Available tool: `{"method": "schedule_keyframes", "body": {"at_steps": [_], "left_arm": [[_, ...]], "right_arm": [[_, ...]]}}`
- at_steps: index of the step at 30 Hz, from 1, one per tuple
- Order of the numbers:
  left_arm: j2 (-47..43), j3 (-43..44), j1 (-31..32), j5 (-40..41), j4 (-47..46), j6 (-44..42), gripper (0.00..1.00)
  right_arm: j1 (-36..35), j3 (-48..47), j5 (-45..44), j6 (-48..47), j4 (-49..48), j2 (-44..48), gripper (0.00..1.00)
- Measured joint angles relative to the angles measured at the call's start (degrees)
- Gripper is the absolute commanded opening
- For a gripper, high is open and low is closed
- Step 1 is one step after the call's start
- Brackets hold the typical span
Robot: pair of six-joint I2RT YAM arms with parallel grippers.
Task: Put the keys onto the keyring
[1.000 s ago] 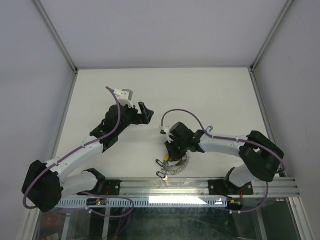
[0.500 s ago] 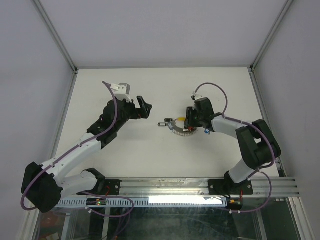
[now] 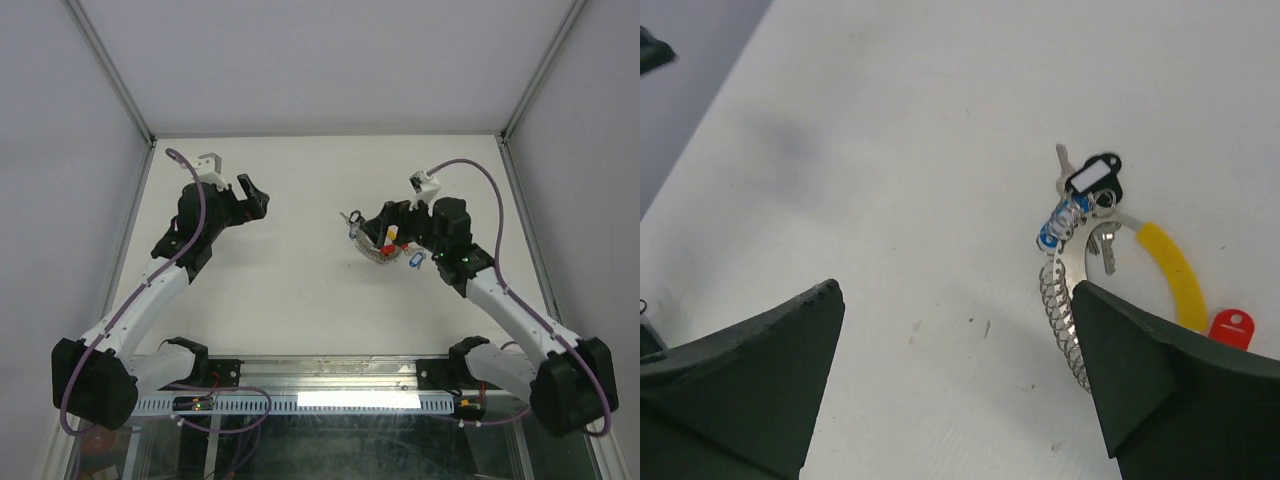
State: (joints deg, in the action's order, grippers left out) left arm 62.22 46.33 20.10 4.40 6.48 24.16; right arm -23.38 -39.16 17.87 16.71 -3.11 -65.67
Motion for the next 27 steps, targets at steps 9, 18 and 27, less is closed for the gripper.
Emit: {"method": "schedule_keyframes", "body": {"at_steps": [9,18,27], "left_arm": [[-8.5,0.1,-1.9,3.7,3.6,-2.9,0.99],[-21.1,-4.3,-1.9,11.3,4.5,-8.9,0.99],[-21.7,-5.0,-1.9,15.1,5.6,-11.6,0.99]], "right_arm": [[0.0,1.6,-10.5,-4.2,6.2,23.0,0.99],[0.0,5.4,-21.1,-3.7,12.0,38.0,0.99],[0.0,5.5,-27.9,-1.1,14.8,35.1,0.99]]}}
